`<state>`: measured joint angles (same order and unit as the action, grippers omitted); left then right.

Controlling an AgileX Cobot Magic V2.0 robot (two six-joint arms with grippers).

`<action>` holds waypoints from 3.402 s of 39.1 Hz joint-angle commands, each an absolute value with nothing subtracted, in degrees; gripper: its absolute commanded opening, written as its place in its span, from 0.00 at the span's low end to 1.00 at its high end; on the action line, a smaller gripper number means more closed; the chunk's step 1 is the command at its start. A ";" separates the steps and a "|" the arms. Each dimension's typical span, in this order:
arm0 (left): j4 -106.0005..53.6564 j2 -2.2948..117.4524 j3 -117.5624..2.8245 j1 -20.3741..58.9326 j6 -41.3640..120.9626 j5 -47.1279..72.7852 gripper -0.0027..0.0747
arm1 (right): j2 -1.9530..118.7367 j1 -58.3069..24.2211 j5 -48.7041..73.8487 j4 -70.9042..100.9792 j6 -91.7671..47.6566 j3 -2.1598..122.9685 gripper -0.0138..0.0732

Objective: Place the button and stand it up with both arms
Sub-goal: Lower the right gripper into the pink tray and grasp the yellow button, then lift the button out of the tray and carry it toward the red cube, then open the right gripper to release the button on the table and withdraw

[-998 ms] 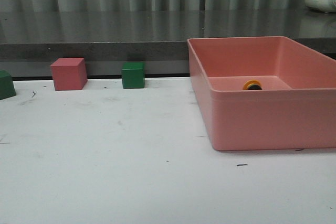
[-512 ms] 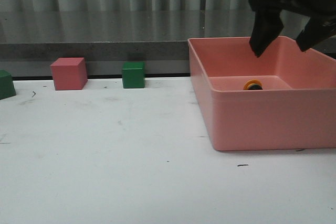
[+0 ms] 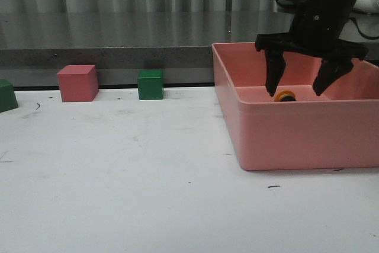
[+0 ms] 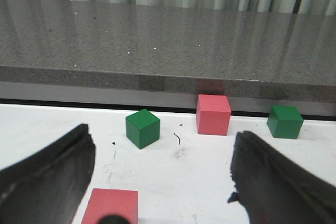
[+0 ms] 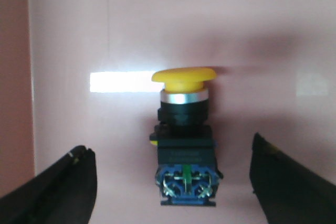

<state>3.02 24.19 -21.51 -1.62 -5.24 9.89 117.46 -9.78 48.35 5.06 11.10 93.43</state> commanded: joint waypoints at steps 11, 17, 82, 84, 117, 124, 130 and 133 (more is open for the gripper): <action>3.16 24.93 -23.19 -1.66 -5.59 5.03 0.70 | 119.85 -8.94 47.56 4.48 11.25 96.94 0.86; 3.16 24.93 -23.19 -1.66 -5.59 5.03 0.70 | 119.78 -8.94 47.64 4.48 11.25 96.94 0.71; 3.16 24.93 -23.19 -1.66 -5.59 4.83 0.69 | 123.73 -42.58 57.48 9.45 11.33 121.66 0.50; 3.16 24.93 -23.19 -1.66 -5.59 4.83 0.69 | 125.27 -42.44 57.75 9.39 12.41 122.57 0.50; 3.16 24.93 -23.19 -1.66 -5.59 4.83 0.69 | 131.97 -42.20 58.95 6.65 23.60 122.97 0.76; 3.16 24.93 -23.19 -1.66 -5.59 4.83 0.69 | 125.92 -42.57 59.89 6.91 20.53 123.02 0.73; 3.16 24.93 -23.19 -1.66 -5.59 4.83 0.69 | 121.42 -42.51 60.04 6.68 19.69 123.02 0.44; 3.16 24.93 -23.19 -1.66 -5.59 4.83 0.69 | 119.86 -42.51 59.79 6.41 19.69 123.02 0.29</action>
<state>3.11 24.19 -21.51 -1.62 -5.24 9.85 125.22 -42.49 61.11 6.33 20.72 121.26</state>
